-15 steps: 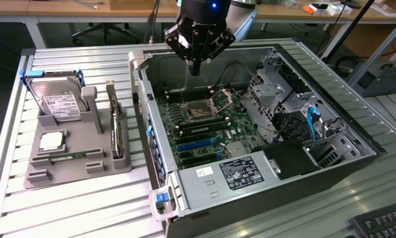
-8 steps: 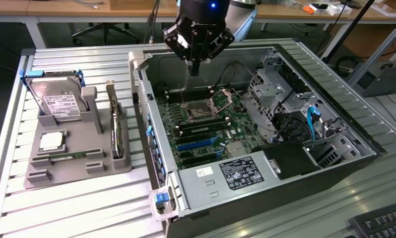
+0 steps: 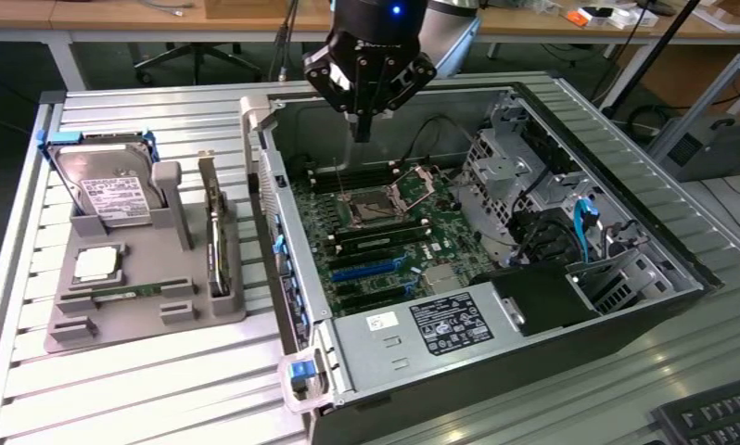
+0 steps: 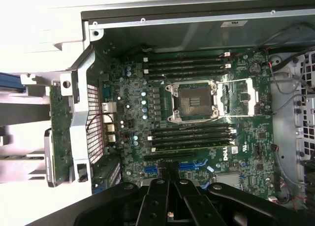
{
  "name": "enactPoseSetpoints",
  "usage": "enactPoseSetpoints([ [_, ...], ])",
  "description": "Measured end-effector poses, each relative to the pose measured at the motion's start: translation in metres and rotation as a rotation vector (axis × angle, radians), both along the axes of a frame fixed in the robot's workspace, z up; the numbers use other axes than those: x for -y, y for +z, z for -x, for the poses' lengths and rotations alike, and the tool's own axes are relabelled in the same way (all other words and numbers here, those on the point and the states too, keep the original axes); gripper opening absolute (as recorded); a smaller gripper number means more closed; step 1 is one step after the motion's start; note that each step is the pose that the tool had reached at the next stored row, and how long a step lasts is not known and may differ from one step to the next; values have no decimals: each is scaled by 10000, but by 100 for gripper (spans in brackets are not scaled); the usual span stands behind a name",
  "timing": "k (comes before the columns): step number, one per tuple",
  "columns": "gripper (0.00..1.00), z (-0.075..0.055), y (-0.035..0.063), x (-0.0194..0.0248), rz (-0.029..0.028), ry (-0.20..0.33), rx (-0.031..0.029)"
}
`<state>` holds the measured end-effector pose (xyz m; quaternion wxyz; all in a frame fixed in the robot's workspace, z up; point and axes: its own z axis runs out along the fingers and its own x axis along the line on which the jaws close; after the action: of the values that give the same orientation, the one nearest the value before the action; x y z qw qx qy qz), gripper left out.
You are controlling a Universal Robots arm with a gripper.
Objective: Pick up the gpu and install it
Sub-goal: 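Reach for the gpu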
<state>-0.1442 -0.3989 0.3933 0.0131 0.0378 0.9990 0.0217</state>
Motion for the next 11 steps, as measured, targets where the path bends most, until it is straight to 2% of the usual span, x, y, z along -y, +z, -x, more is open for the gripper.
enactPoseSetpoints([
  [11,11,23,0,0,0,-1,0],
])
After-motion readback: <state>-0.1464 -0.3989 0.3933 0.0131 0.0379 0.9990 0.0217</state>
